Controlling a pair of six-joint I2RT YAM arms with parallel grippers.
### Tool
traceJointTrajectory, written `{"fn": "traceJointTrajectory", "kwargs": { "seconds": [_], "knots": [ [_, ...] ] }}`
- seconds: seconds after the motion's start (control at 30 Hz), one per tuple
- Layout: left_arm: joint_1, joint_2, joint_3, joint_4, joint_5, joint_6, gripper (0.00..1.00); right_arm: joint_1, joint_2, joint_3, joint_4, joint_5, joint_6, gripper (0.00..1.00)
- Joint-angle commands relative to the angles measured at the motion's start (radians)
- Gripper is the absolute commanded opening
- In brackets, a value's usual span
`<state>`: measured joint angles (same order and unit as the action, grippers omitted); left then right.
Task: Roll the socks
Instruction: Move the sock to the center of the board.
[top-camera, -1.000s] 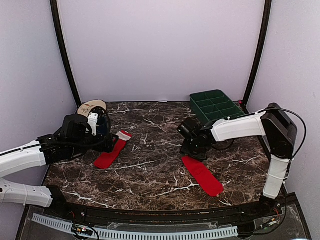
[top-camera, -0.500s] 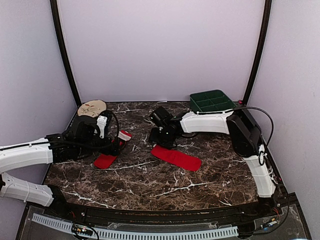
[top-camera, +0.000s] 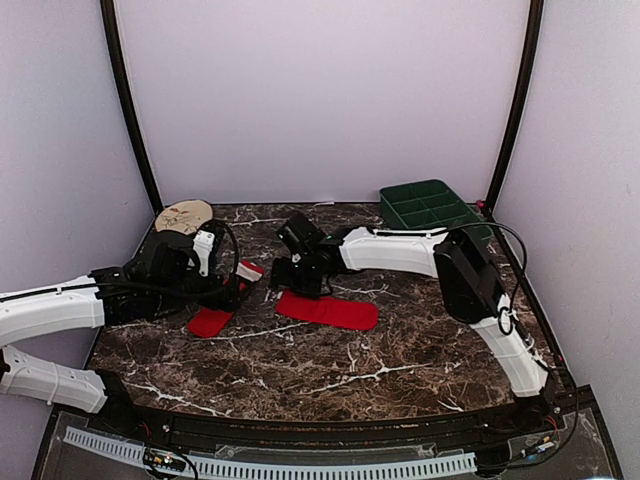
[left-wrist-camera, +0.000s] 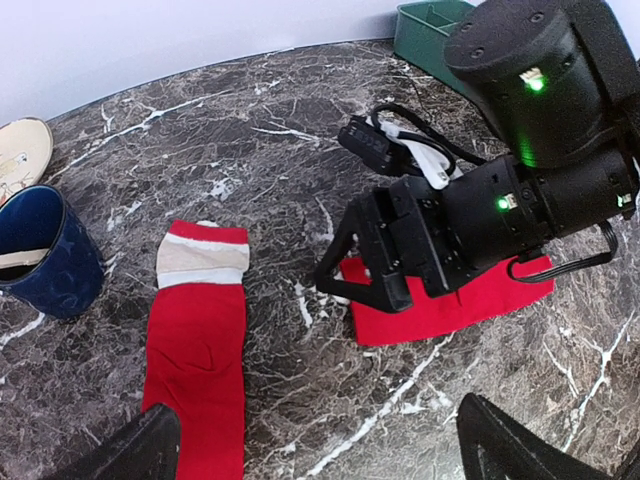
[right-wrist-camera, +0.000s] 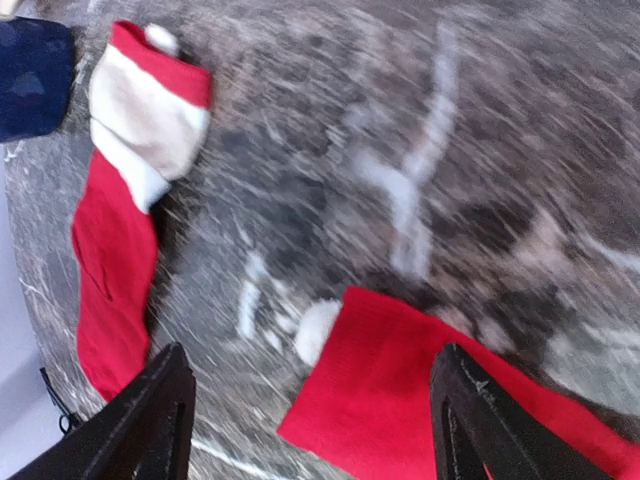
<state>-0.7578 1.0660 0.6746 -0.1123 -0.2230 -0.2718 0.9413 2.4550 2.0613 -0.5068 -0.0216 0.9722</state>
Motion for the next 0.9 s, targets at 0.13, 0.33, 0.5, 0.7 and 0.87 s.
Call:
{"fn": "traceJointTrajectory", "kwargs": {
  "seconds": [0.13,0.33,0.5,0.7,0.87],
  "knots": [
    [-0.013,0.11,0.049,0.096,0.058,0.033,0.99,-0.028,-0.327,-0.33,0.141,0.096,-0.049,0.77],
    [-0.029,0.257,0.102,0.163,0.106,0.06,0.99,-0.034,-0.495,-0.572,0.203,0.15,-0.021,0.78],
    [-0.037,0.392,0.169,0.164,0.099,0.078,0.98,-0.031,-0.638,-0.796,0.221,0.222,0.03,0.78],
    [-0.037,0.509,0.244,0.122,0.095,0.037,0.94,-0.024,-0.744,-0.978,0.218,0.278,0.072,0.77],
    [-0.037,0.597,0.314,0.063,0.097,-0.032,0.9,-0.022,-0.782,-1.049,0.204,0.297,0.085,0.77]
  ]
}}
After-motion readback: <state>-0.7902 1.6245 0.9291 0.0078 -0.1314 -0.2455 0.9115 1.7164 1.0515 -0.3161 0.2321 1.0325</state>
